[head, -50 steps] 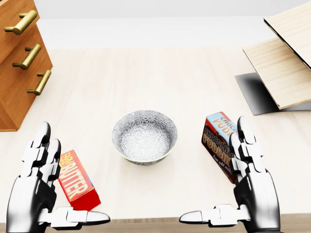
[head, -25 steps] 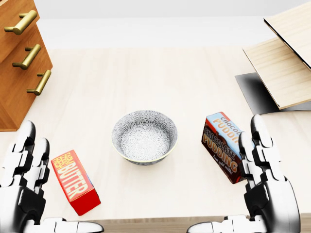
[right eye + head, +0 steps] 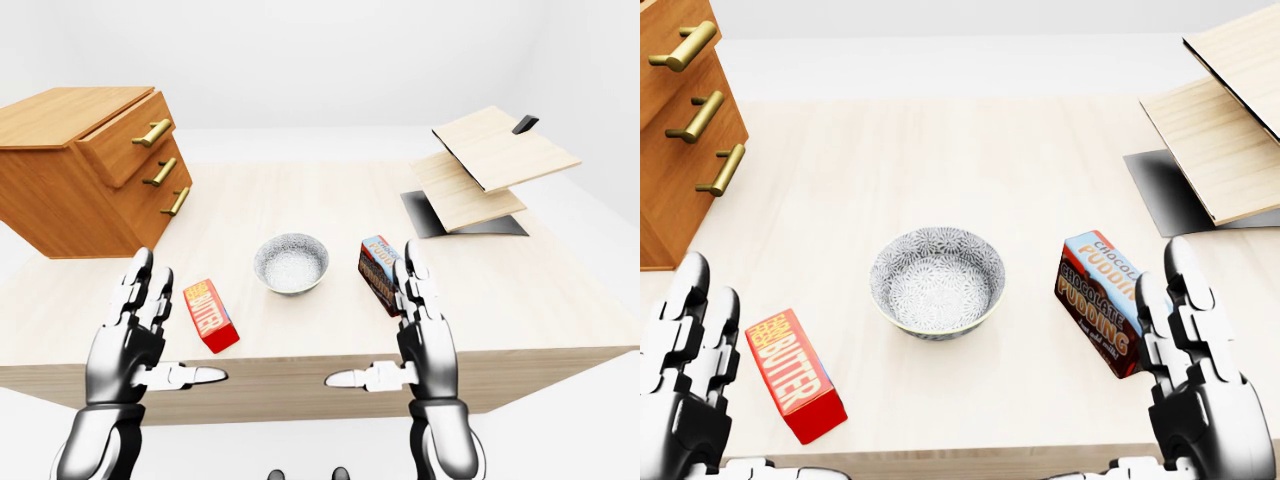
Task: Close the top drawer of the cabinet and put the bowl on top of it.
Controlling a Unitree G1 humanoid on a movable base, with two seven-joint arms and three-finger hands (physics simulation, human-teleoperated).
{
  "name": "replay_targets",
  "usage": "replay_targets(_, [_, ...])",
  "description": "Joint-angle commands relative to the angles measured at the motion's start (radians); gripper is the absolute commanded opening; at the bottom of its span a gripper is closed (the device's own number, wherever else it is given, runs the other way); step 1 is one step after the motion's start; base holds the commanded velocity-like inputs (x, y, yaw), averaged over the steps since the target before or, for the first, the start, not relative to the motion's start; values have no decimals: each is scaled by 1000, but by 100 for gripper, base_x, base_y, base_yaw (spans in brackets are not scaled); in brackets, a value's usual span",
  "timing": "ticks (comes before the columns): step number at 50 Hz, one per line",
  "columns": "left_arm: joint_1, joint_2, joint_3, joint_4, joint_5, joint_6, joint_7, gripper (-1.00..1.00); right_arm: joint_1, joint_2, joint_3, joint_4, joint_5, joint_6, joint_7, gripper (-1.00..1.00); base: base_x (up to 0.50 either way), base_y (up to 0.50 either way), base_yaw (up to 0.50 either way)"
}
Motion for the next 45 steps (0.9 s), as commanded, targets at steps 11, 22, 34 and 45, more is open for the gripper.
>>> replay_targets(11, [6,5,-16,1,7,-6,7,100,19,1,4,-20,11,-3,16,100,15,0,0])
replay_targets(22, [8,6,-17,-3,7,-4,10,100,15,2,1,-15,11,-5,17,100,17,0,0])
replay_targets(34, [7,6,-11,-8,2,0,8,100,20,0,6,-18,11,-10,17,100,18,0,0])
replay_targets(45, [8,4,-10,-13,1,5,6,100,26,-3,15,-16,9,-18,15,100,18,0,0])
